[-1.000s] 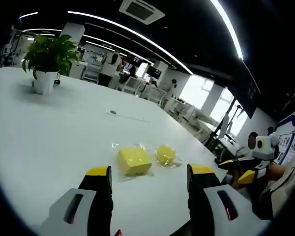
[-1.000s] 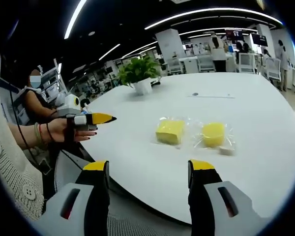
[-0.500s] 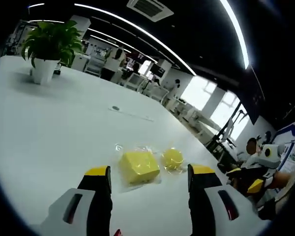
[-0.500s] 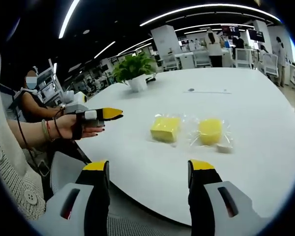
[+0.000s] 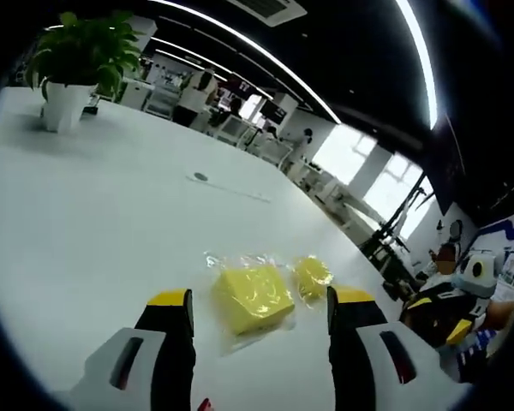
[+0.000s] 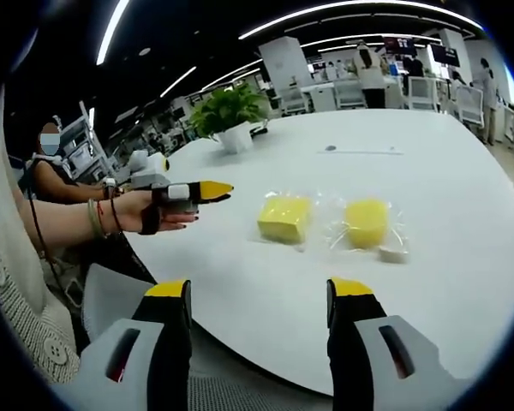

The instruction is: Compare the silicone blocks by pressing each to a similar depth, holding the contact briefly, and releasing to observe deformation and rebound differences across the visible hardness samples.

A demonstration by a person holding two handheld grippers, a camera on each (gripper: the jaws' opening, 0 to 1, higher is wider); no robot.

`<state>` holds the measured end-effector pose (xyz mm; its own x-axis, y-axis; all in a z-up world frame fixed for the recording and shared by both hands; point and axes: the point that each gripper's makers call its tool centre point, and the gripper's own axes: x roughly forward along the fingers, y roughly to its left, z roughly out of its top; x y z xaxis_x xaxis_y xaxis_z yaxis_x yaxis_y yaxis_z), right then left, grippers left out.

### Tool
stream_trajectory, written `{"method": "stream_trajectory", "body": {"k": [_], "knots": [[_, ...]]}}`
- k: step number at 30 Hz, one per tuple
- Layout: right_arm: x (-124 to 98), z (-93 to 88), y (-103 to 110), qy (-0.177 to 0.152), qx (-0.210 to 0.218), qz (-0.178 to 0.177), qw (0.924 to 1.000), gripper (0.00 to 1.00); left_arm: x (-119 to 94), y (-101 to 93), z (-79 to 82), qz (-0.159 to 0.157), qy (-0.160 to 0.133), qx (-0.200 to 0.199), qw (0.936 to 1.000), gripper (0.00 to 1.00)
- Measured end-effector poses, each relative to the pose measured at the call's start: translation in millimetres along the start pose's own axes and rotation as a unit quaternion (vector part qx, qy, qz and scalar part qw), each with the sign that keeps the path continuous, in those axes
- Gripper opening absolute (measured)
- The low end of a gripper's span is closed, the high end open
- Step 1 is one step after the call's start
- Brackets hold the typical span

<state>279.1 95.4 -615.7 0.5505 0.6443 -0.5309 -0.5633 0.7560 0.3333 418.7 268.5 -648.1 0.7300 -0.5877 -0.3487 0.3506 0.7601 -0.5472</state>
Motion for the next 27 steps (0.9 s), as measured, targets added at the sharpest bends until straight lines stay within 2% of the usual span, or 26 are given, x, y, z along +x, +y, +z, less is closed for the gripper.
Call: {"method": "stream_trajectory", "body": {"k": [18,22,27], "knots": [[13.2,-1.2,-16.9,0.027,0.008,-0.009,0.9996,0.59,55.9,27.5,0.4,-0.016,0.020,-0.035,0.9991,0.61],[14.9,-2.2,-19.7,0.032,0.010,-0.011,0.9994,0.59,67.4,32.9,1.4,-0.018,0.018,-0.051,0.9984,0.61],[16.2,-2.8,-23.7,0.037,0.012,-0.016,0.9991,0.59,82.5,39.3,0.5,-0.024,0.015,-0.090,0.9955,0.59]]}}
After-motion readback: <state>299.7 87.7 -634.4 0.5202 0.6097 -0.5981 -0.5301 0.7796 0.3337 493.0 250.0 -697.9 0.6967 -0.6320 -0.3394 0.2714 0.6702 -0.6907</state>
